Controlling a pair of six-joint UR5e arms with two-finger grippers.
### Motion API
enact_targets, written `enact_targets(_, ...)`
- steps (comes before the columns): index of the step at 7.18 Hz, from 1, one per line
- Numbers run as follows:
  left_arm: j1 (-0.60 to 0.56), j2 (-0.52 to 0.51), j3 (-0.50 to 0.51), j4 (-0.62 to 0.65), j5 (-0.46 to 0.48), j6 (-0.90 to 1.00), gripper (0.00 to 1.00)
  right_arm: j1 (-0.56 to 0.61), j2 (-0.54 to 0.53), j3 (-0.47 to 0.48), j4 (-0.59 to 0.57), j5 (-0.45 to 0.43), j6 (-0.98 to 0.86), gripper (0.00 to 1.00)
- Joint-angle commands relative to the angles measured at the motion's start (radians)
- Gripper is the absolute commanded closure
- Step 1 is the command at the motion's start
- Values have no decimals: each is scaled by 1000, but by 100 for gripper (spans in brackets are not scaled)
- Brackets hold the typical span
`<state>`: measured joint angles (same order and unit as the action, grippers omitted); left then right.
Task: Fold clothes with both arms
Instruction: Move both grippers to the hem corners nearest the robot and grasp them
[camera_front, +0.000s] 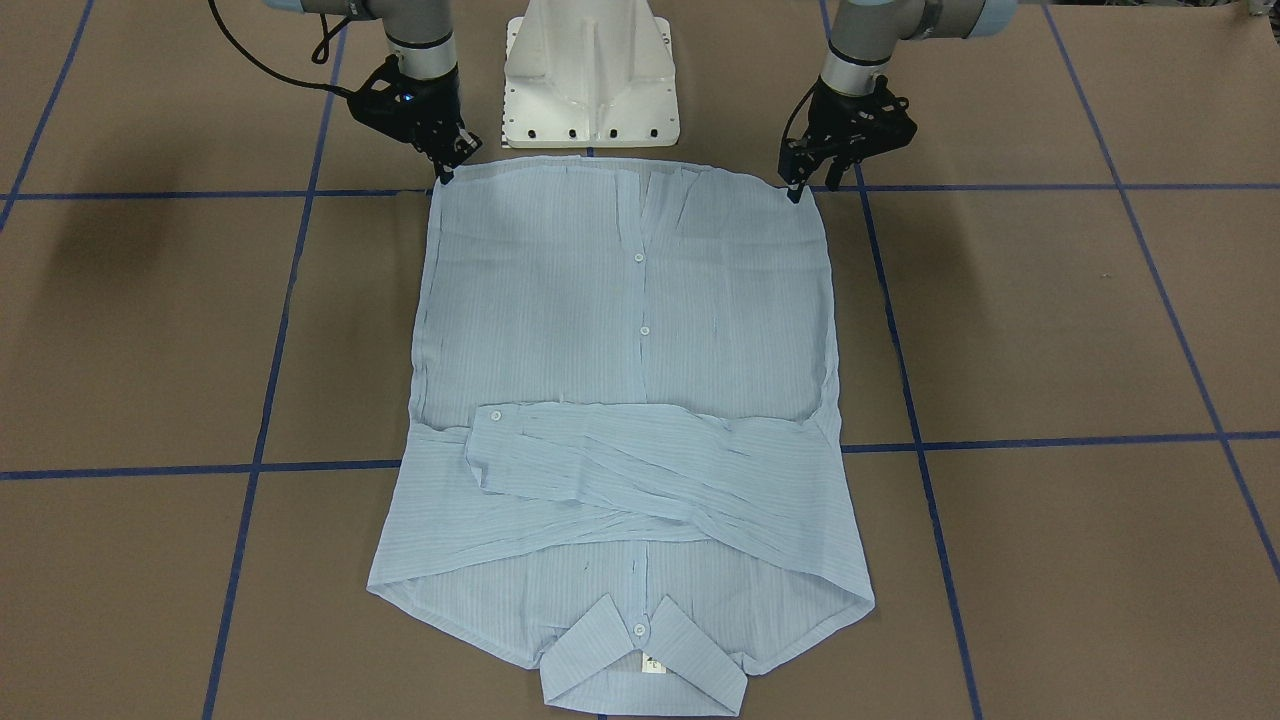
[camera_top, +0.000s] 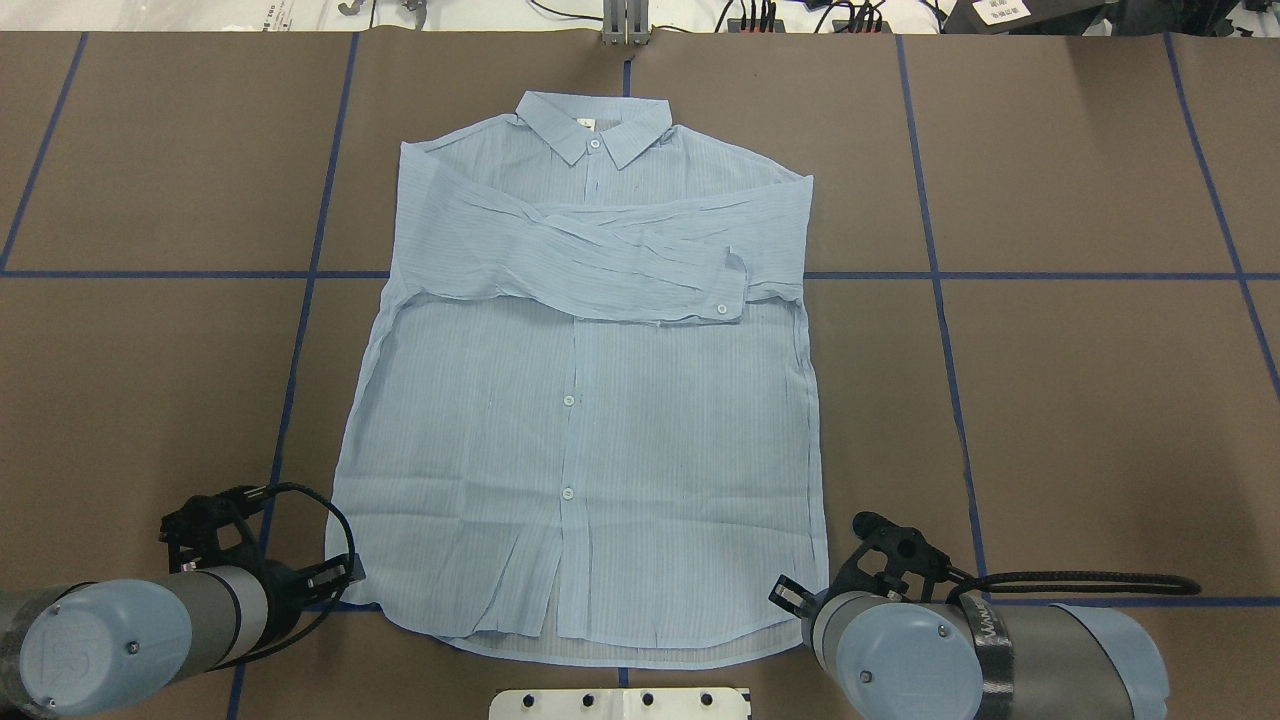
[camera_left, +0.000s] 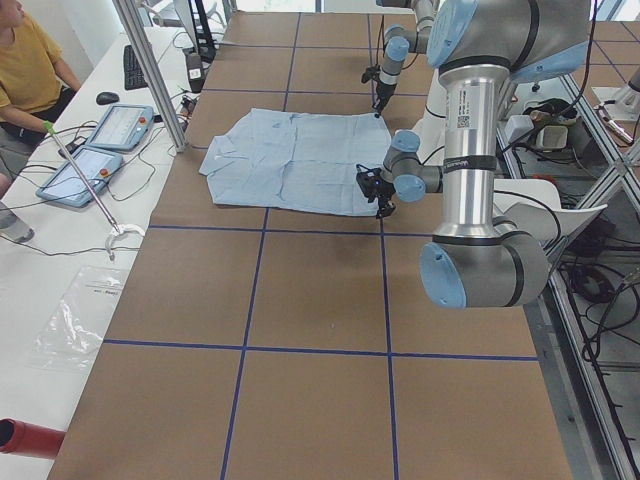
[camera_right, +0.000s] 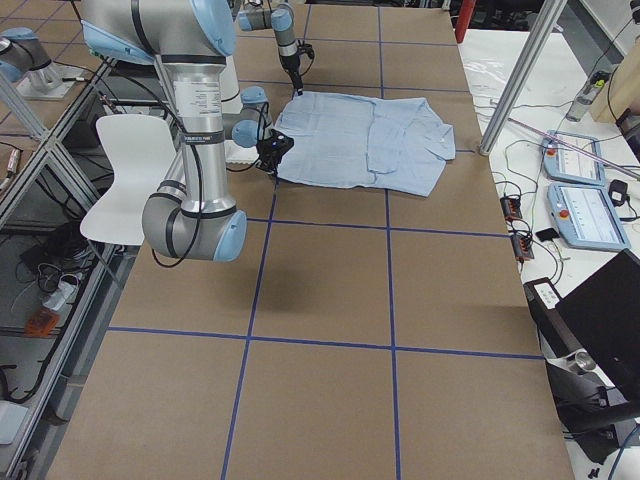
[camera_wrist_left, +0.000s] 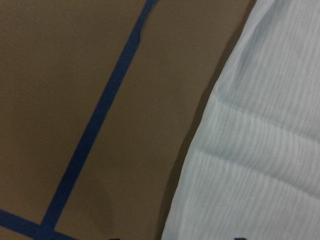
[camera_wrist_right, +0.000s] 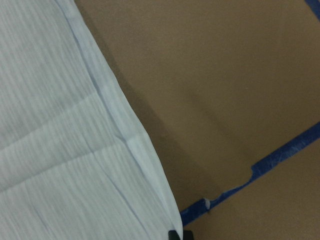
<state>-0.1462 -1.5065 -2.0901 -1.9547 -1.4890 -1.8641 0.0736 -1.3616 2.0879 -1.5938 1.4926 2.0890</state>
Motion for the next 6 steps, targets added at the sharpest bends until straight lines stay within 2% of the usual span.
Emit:
enact_targets(1,2,-12,5,0,0,-1,82,0,-1,0,0,0,0,100)
enact_targets(2,0,-14,2,0,-4,-1,100,0,-2,-2,0,2,0,100)
enact_targets(5,-1,-35,-10,0,-10,-1,100,0,-19,3,0,-3,0,100)
enact_targets(6,-1,-31,-45,0,-10,-18,100,-6,-30,26,-2,-5,6,100)
